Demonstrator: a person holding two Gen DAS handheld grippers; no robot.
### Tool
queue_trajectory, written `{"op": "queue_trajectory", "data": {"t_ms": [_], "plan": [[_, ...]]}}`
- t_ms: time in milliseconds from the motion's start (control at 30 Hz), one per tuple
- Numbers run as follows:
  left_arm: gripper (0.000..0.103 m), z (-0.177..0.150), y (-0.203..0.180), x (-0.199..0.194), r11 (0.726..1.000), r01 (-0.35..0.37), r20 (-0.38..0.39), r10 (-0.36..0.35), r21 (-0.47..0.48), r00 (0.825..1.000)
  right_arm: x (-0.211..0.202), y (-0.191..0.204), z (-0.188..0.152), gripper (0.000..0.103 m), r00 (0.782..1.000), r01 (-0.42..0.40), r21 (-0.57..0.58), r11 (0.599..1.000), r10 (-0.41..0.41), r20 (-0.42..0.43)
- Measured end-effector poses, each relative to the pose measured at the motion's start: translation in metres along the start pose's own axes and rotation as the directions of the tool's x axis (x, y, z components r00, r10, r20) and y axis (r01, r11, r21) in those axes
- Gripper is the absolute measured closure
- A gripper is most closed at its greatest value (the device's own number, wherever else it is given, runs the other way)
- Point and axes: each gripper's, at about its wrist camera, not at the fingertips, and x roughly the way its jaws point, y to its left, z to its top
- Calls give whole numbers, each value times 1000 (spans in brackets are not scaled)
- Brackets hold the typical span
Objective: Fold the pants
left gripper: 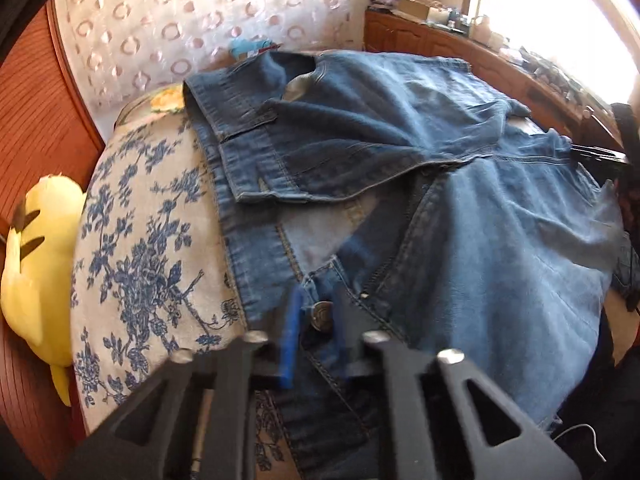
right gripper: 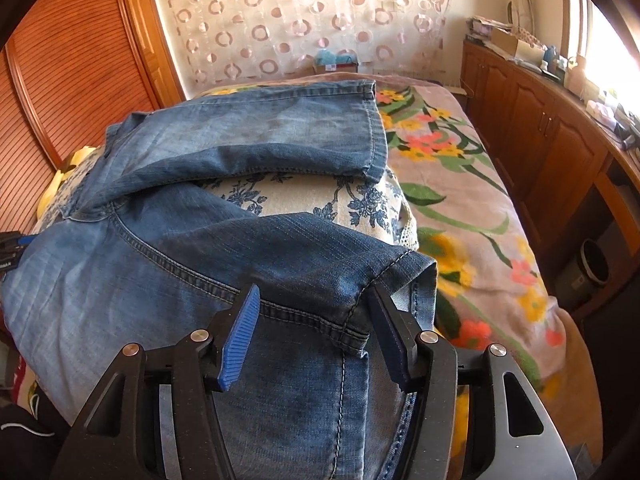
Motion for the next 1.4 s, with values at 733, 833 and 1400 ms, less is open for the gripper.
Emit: {"op": "queue_trajectory", "data": {"t_ms": [733,833,1400], "plan": [[103,51,46,-7,992,-77,139,92,-104,986,-31,-11,44,100,981,60,6,998,-61,182],[103,52,52,7,990,-65,113,80,-126,990,-14,-9,56,100,982,99,-10,995,-96,163],[41,18,34,-30,989,-57,189,83,-137,978,-22,9,28,56,990,73,3,997,-73,124]]}}
